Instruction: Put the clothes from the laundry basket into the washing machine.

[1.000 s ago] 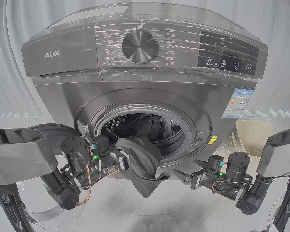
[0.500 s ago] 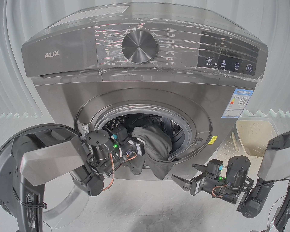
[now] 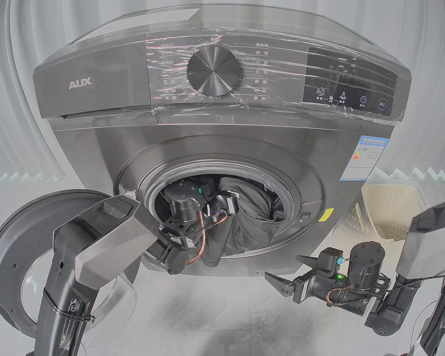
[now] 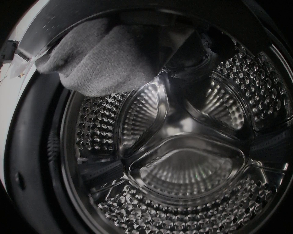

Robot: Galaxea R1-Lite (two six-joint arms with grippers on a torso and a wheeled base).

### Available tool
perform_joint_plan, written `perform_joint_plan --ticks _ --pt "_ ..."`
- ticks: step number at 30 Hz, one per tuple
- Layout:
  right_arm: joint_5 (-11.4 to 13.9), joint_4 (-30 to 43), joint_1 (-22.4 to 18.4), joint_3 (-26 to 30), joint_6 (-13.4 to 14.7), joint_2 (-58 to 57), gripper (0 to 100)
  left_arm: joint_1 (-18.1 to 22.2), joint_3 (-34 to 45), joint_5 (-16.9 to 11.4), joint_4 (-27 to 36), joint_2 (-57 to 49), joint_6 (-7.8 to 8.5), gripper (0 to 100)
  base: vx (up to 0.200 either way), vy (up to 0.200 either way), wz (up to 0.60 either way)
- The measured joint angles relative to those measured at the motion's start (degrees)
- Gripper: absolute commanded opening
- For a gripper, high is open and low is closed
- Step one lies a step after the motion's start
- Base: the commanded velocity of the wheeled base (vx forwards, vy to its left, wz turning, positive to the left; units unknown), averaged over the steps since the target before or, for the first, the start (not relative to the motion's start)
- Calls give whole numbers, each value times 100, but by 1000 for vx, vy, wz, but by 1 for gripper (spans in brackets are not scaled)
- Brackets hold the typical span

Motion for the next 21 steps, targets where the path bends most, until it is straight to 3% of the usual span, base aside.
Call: perform_joint_plan --ticks 4,15,19,20,21 --pt "0 0 0 20 0 0 100 13 -689 102 549 239 -6 0 0 0 0" --pt "0 2 -24 28 6 5 100 267 -2903 948 1696 951 -15 0 0 0 0" --pt "0 2 -26 28 9 9 100 346 -3239 1069 1846 1100 -20 0 0 0 0" --pt "0 2 -30 28 9 11 100 363 -3244 1085 1857 1124 -28 100 0 0 0" --pt "2 2 -35 28 9 13 100 383 -3217 1098 1870 1143 -34 100 0 0 0"
